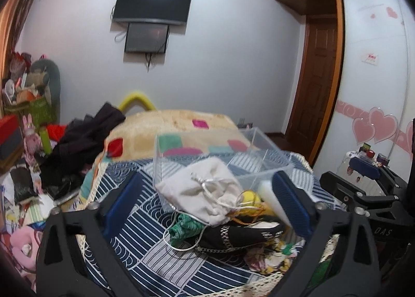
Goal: Organize soft objects
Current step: 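Grasp the white drawstring bag with the left tool while the right tool grasps the white foam block, then carry the bag and foam block into the clear box and open both tools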
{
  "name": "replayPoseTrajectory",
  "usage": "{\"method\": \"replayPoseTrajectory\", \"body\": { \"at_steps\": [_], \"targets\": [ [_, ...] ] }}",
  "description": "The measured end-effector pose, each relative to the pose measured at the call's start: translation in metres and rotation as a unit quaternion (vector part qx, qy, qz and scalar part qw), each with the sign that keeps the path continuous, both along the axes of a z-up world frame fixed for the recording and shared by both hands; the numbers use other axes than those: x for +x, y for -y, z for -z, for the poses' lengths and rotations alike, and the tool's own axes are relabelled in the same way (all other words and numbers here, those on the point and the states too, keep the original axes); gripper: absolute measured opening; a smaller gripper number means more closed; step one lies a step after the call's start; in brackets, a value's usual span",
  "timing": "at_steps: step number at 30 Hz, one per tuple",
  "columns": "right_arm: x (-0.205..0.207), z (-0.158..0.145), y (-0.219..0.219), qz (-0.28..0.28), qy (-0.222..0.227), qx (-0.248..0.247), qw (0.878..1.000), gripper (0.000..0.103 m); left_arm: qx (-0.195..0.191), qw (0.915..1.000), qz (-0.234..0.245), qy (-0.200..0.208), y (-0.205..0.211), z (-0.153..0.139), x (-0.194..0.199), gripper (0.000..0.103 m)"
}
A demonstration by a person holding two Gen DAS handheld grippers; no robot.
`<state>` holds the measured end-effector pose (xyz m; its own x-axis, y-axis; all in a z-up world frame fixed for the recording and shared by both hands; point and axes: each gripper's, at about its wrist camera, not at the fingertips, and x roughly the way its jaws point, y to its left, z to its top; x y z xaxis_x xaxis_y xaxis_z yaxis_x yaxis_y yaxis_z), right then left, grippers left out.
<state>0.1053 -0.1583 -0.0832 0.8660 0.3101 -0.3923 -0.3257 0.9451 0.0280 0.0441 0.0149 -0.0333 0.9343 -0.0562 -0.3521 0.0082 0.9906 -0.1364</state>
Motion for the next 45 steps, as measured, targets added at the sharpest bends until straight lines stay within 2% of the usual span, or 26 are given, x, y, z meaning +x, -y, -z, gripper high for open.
{"method": "replayPoseTrajectory", "body": {
  "at_steps": [5, 9, 13, 17, 19, 21, 22, 25, 27, 30, 35, 40, 45],
  "targets": [
    [0.011, 0.014, 0.003, -0.003, -0.039, 0.002, 0.999, 0.103, -0.009, 0.9988, -0.012, -0.046, -0.01, 0.024, 0.029, 0.086],
    [0.022, 0.027, 0.004, -0.006, -0.07, -0.001, 0.998, 0.103, -0.004, 0.9977, -0.033, -0.059, -0.017, 0.036, 0.046, 0.086],
    [0.03, 0.035, 0.002, -0.009, -0.103, -0.004, 0.995, 0.103, -0.023, 0.9958, -0.011, -0.088, -0.02, 0.051, 0.068, 0.086],
    [0.035, 0.041, 0.002, -0.02, -0.135, 0.002, 0.991, 0.103, -0.025, 0.9933, -0.006, -0.113, -0.017, 0.07, 0.083, 0.086],
    [0.036, 0.043, 0.005, -0.02, -0.142, 0.009, 0.99, 0.103, -0.028, 0.9931, -0.005, -0.114, -0.018, 0.074, 0.085, 0.082],
    [0.035, 0.043, 0.008, -0.021, -0.143, 0.015, 0.989, 0.103, -0.032, 0.9933, -0.003, -0.111, -0.018, 0.075, 0.085, 0.067],
    [0.036, 0.042, 0.009, -0.02, -0.143, 0.016, 0.989, 0.102, -0.032, 0.9936, -0.003, -0.108, -0.018, 0.075, 0.084, 0.064],
    [0.034, 0.038, 0.013, -0.024, -0.139, 0.022, 0.99, 0.089, -0.031, 0.9942, 0.003, -0.104, -0.016, 0.074, 0.081, 0.042],
    [0.032, 0.037, 0.014, -0.032, -0.141, 0.025, 0.989, 0.086, -0.027, 0.994, 0.012, -0.105, -0.015, 0.074, 0.081, 0.027],
    [0.028, 0.036, 0.014, -0.036, -0.136, 0.021, 0.99, 0.085, -0.026, 0.9932, 0.022, -0.111, -0.013, 0.075, 0.08, 0.016],
    [0.021, 0.028, 0.021, -0.032, -0.125, 0.021, 0.991, 0.085, -0.016, 0.9946, 0.019, -0.101, -0.013, 0.069, 0.067, 0.006],
    [0.015, 0.015, 0.027, -0.03, -0.103, 0.021, 0.994, 0.085, -0.032, 0.9957, 0.015, -0.086, -0.021, 0.057, 0.053, 0.006],
    [0.01, 0.005, 0.029, -0.029, -0.084, 0.012, 0.996, 0.085, -0.032, 0.9979, 0.011, -0.056, -0.025, 0.038, 0.038, 0.005]
  ]
}}
